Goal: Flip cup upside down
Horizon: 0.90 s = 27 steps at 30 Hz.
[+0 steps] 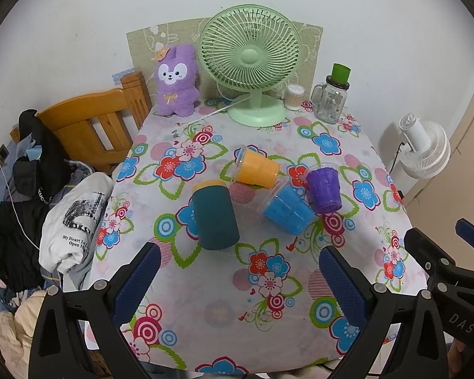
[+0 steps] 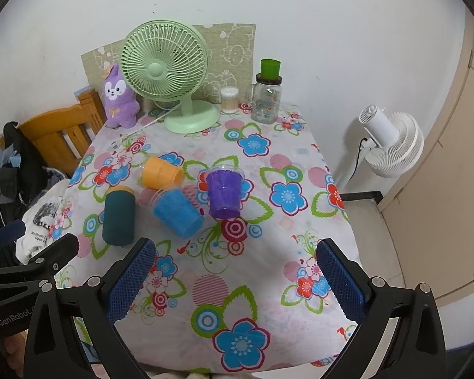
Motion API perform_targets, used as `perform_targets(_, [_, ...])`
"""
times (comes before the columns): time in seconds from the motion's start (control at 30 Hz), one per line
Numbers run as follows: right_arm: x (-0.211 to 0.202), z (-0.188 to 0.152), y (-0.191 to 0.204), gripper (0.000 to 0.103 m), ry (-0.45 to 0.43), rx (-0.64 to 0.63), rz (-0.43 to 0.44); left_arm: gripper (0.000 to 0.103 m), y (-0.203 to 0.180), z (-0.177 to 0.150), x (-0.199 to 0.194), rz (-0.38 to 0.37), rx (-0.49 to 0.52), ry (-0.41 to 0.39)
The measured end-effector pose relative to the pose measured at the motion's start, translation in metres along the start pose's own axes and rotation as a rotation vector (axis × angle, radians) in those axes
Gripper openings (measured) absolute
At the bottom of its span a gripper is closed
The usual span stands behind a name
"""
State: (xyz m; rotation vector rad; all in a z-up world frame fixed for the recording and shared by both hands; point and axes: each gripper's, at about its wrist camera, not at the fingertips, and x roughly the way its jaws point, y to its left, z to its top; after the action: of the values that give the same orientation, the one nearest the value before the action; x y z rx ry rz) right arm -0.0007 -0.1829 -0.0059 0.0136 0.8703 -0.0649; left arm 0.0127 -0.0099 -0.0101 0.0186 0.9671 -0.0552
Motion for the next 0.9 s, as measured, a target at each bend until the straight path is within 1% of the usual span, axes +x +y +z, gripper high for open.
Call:
perform_targets(0.3, [0.006,0.004,-0.004,0.102,0.025,0.000,0.019,0.101,-0.005,0.004,0.010,-0.004,-0.013,0.030])
perform_targets(0.5, [0.011,0.011,-0.010,0.102,0.053,0.020,0.077,0.101,-0.008,0.008,0.018,-0.006,-0.037,0.053])
perform_targets(0.53, [0.012,0.013,-0.011,0.102,0.080,0.038,0.103,0.101,-0.009,0.009,0.019,-0.005,-0.040,0.055])
perform_targets(0.6, [0.014,0.016,-0.011,0.102,0.075,0.018,0.098,0.101,-0.011,0.010,0.022,-0.002,-0.044,0.056])
perform_targets(0.63, [0.015,0.017,-0.010,0.102,0.041,-0.007,0.075,0.101,-0.011,0.011,0.023,0.000,-0.045,0.056])
perform_targets(0.77, [0.024,0.022,-0.014,0.102,0.086,-0.035,0.061,0.101,-0.014,0.014,0.030,-0.005,-0.055,0.067])
perform_targets(0.8, [0.027,0.023,-0.015,0.102,0.113,-0.047,0.048,0.101,-0.016,0.016,0.033,-0.003,-0.059,0.069])
perform_targets(0.9, [0.034,0.024,-0.019,0.102,0.118,-0.058,0.046,0.101,-0.018,0.018,0.038,0.004,-0.069,0.074])
